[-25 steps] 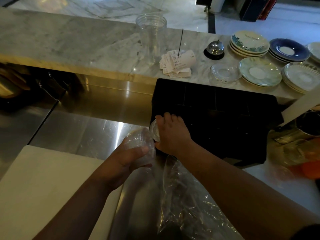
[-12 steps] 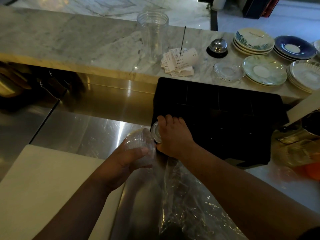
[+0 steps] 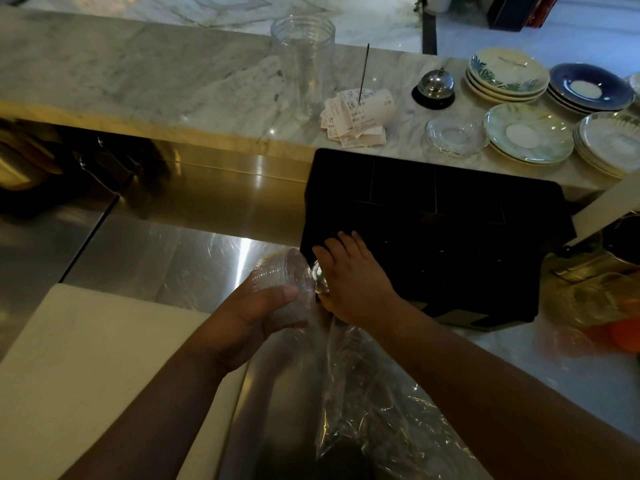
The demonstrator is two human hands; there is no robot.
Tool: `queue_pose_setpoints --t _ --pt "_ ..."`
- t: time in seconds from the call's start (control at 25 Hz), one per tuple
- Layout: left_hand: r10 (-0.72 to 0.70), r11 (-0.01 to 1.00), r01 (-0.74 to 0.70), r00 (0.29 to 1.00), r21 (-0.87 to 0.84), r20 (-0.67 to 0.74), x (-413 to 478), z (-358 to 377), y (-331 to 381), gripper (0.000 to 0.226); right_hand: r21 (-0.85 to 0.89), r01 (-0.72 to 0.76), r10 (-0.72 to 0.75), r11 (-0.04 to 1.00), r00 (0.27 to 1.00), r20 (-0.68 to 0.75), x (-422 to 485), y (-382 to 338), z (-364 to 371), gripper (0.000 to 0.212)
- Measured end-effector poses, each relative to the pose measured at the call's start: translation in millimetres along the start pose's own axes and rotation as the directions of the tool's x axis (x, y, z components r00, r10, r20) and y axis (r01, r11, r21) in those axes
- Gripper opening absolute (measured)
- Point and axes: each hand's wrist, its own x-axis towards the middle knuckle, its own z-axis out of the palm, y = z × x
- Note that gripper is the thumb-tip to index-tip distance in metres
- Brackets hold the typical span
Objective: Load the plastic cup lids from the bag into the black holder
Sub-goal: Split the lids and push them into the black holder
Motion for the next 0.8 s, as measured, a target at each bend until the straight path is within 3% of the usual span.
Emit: queue_pose_setpoints --t 0.08,0.16,0.2,0.24,0.32,0.4,0.6,0.68,0.8 --pt "-0.029 0.998 0.028 1.000 -0.054 -0.005 -1.0 2.3 0.2 0.060 0.317 -0.062 0.097 0.946 0.991 -0.095 -17.2 5.1 -21.1 0.056" --pt "-0.078 0.990 0.079 0.997 -0.119 0.012 -0.4 5.7 1.0 0.061 0.738 -0.128 0.266 0.663 0.961 -0.073 -37.6 4.7 -46.5 0.053" --pt "-0.099 0.985 0.105 0.994 -0.137 0.046 0.8 7.8 1.0 0.066 0.853 -0.125 0.242 0.507 0.970 -0.002 -46.1 0.4 -60.0 0.061" --pt "-0.105 0.982 0.118 0.990 -0.145 0.093 2.9 9.9 0.1 0.070 0.895 -0.117 0.176 0.429 0.983 0.044 -51.0 -5.6 -71.3 0.076" --pt "-0.084 0.980 0.113 0.982 -0.165 0.171 7.8 17.6 -1.9 0.072 0.849 -0.093 0.074 0.521 0.995 0.064 -52.0 -14.8 -83.0 0.101" --pt "-0.066 0.978 0.104 0.977 -0.181 0.202 14.0 25.7 -4.4 0.074 0.729 -0.031 0.059 0.683 0.998 -0.013 -47.4 -14.2 -85.7 0.105" --pt "-0.088 0.979 0.116 0.982 -0.170 0.164 24.5 31.0 -6.2 0.059 0.693 -0.047 0.125 0.719 0.990 -0.063 -42.8 -6.6 -71.4 0.099" --pt "-0.102 0.985 0.113 0.991 -0.134 0.088 29.4 29.0 -6.7 0.049 0.641 -0.075 0.175 0.764 0.980 -0.094 -36.5 -4.8 -64.5 0.098" --pt "-0.034 0.993 0.058 0.972 0.099 -0.231 41.9 23.6 -9.5 0.054 0.553 -0.133 0.211 0.822 0.974 -0.079 -21.3 -1.0 -55.9 0.100"
